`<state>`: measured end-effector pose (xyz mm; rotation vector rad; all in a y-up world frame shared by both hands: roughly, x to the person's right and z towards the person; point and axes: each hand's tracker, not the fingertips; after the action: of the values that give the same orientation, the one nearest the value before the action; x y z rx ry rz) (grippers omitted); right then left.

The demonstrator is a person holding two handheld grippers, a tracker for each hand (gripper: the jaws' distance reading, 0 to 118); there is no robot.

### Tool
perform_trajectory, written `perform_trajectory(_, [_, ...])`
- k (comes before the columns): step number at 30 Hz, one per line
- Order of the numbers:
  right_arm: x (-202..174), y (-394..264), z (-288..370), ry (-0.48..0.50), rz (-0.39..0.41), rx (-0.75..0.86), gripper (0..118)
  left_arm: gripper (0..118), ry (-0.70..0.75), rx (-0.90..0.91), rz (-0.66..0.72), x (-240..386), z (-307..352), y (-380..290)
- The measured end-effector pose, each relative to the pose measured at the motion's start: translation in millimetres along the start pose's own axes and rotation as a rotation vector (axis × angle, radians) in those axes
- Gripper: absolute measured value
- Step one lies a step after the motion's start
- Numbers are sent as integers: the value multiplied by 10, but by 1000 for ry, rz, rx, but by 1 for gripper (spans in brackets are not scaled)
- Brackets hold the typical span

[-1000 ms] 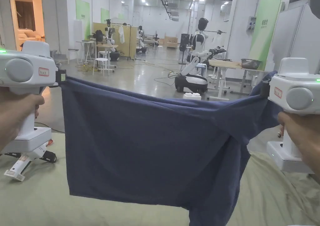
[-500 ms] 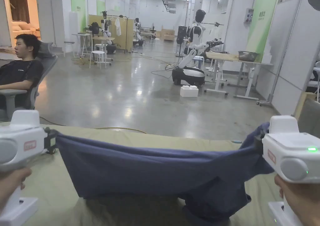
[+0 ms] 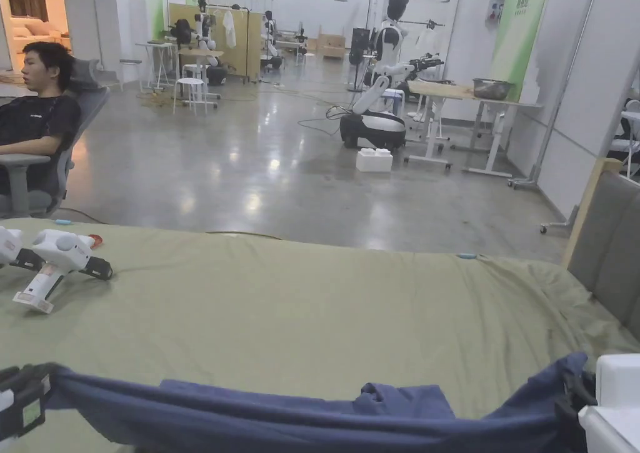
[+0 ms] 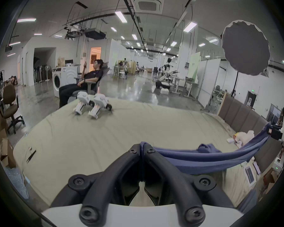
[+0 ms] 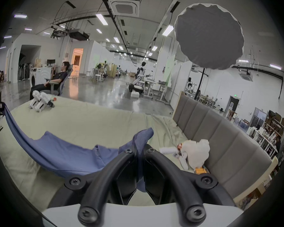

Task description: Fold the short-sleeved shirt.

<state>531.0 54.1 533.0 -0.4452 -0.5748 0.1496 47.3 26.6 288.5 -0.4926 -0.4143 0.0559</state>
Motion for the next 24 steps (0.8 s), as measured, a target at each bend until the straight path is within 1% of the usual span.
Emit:
perform_trajectory(2, [-42,-179,66,13,7,-46,4,0,-13,-64,-4,-26,47,-201])
perform_trajectory(4, [-120,-371,80,24,44,-122,4,0,15,-133,-9,-27,49,-434])
perform_trajectory(6, [-186,-602,55,58,19,-173,4,0,28,-212,-44,-18,-18,-688])
perform_trajectory(8, [-261,-842,-19,86,6,-245,4,0,41,-285,-51,-18,-122,-924])
perform_trajectory(13, [-395,-1385,-216,90,-7,-392,4,0,55,-420,-46,-97,-418,-1371])
perform_trajectory(15, [-414,-1565,-291,94,-8,-431,4,0,77,-459,-59,-100,-522,-1472])
perform_trajectory(17, [-436,-1680,-335,74,-35,-447,5,0,73,-481,-54,-108,-585,-1555])
perform_trajectory(18, [-440,-1710,-345,81,-46,-449,5,0,75,-488,-49,-113,-613,-1570])
perform_trajectory(19, [-434,-1741,-349,89,-59,-448,10,2,81,-495,-42,-119,-646,-1582])
perform_trajectory(20, [-451,-1745,-349,71,-72,-447,21,8,84,-494,-41,-109,-652,-1584])
perform_trajectory(21, [-465,-1734,-349,54,-78,-443,39,17,87,-489,-41,-92,-637,-1579])
perform_trajectory(22, [-470,-1711,-351,46,-82,-438,62,36,99,-474,-50,-72,-642,-1560])
perform_trajectory(23, [-468,-1668,-358,32,-95,-419,75,53,101,-448,-60,-41,-646,-1525])
perform_trajectory(24, [-471,-1620,-360,27,-114,-384,84,68,103,-420,-62,-3,-647,-1486])
